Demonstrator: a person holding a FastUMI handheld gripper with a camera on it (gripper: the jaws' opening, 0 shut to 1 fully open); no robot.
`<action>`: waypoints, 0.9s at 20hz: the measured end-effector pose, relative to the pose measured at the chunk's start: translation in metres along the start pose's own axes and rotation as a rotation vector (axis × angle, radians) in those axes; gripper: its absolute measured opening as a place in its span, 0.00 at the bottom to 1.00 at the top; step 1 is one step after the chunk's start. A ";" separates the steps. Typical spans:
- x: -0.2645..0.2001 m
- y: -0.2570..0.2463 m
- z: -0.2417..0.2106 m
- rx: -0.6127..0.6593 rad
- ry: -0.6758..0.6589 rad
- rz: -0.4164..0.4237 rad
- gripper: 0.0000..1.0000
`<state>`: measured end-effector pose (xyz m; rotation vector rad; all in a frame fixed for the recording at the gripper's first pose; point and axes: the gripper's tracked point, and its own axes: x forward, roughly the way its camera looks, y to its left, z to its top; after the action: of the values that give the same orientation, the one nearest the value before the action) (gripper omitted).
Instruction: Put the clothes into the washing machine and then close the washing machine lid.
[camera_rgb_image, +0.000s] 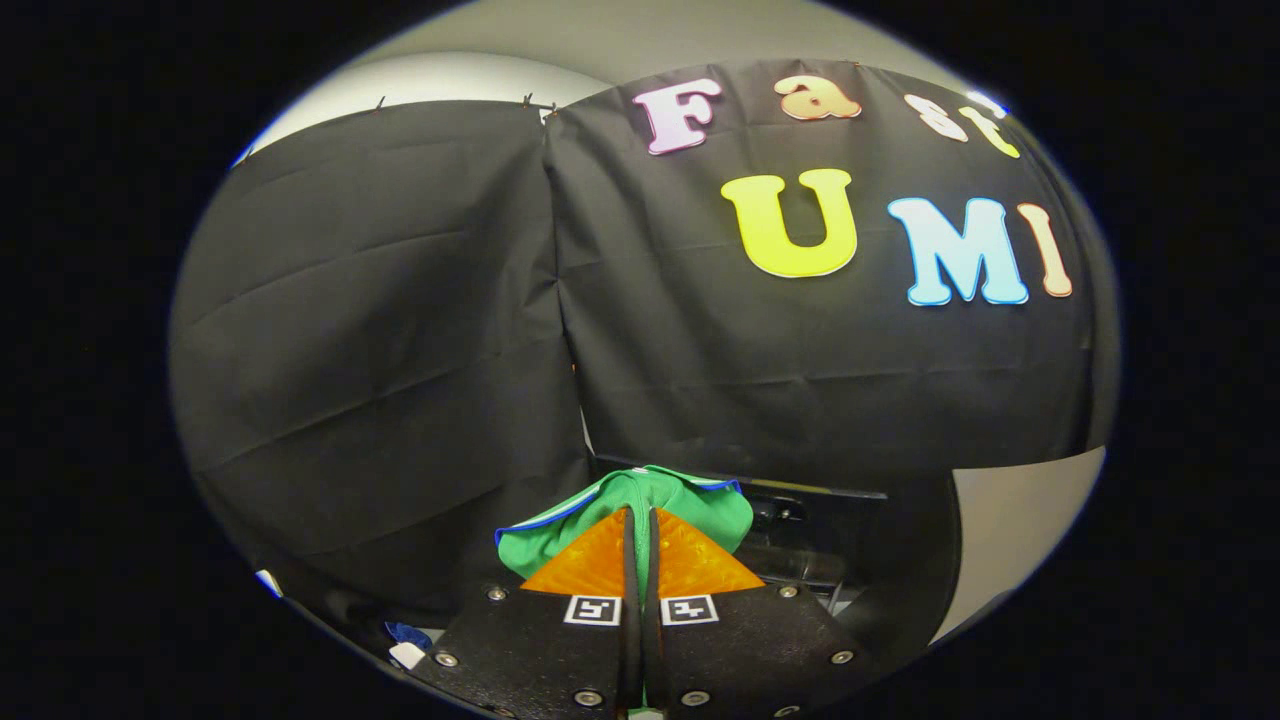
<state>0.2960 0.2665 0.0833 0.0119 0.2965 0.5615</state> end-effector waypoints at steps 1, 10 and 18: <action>0.007 0.004 -0.005 -0.001 0.007 0.001 0.01; 0.053 0.006 -0.073 -0.059 0.103 -0.087 0.01; 0.081 -0.024 -0.156 -0.045 0.249 -0.182 0.01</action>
<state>0.3300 0.2780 -0.0903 -0.1284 0.5213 0.3880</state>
